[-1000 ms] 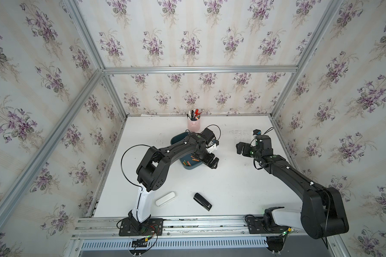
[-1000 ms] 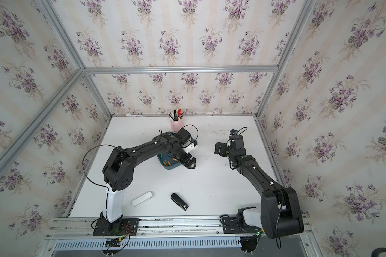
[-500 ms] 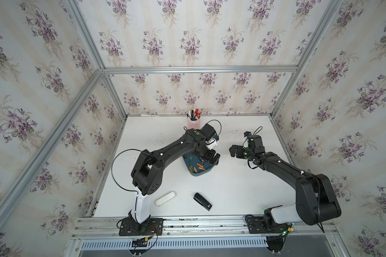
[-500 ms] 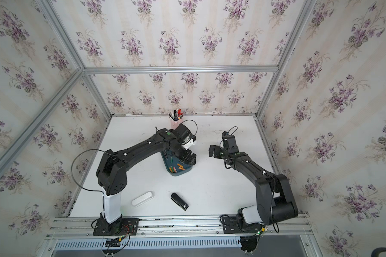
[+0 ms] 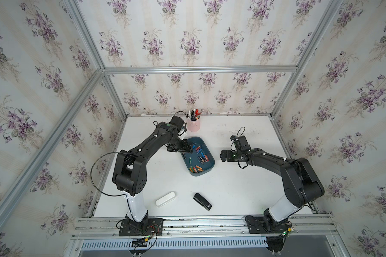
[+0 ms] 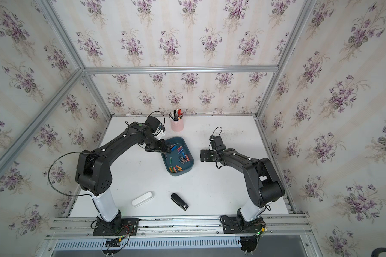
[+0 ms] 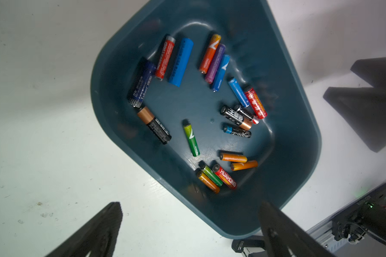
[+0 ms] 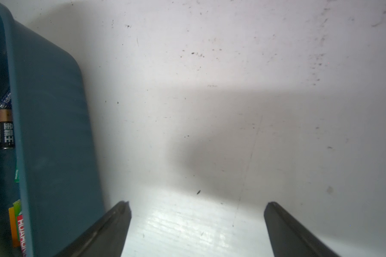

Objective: Take the batteries out of the storage box
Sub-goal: Move the storage box to the center of the board.

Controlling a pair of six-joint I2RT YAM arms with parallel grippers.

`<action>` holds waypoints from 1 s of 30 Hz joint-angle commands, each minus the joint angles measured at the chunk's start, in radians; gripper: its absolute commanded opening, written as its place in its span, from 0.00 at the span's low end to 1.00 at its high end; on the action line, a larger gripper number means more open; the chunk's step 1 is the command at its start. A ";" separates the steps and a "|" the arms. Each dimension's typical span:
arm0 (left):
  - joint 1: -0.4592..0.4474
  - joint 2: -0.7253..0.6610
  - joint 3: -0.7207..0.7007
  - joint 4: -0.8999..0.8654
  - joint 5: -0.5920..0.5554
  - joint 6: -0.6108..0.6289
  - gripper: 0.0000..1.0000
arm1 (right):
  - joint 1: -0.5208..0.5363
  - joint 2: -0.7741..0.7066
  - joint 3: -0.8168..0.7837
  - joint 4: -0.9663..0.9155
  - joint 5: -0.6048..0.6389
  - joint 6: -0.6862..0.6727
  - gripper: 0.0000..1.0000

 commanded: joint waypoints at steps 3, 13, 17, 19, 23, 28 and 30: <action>0.011 0.066 -0.006 0.048 0.034 -0.008 1.00 | 0.017 0.014 0.019 -0.012 0.004 -0.011 0.98; 0.008 0.165 0.105 0.051 0.120 0.003 1.00 | 0.042 0.008 0.016 -0.028 -0.018 -0.004 0.97; -0.005 0.199 0.151 0.025 0.140 0.015 1.00 | 0.058 0.005 0.011 -0.030 -0.036 0.001 0.96; -0.015 0.208 0.163 0.018 0.143 0.017 1.00 | 0.065 0.000 0.007 -0.030 -0.041 0.009 0.96; -0.028 0.212 0.162 0.029 0.148 0.014 1.00 | 0.070 -0.009 0.000 -0.030 -0.052 0.019 0.96; -0.034 0.224 0.179 0.021 0.153 0.018 1.00 | 0.078 -0.016 -0.002 -0.046 -0.056 0.021 0.96; -0.034 0.217 0.179 0.017 0.140 0.020 1.00 | 0.079 -0.028 0.002 -0.065 -0.016 0.026 0.95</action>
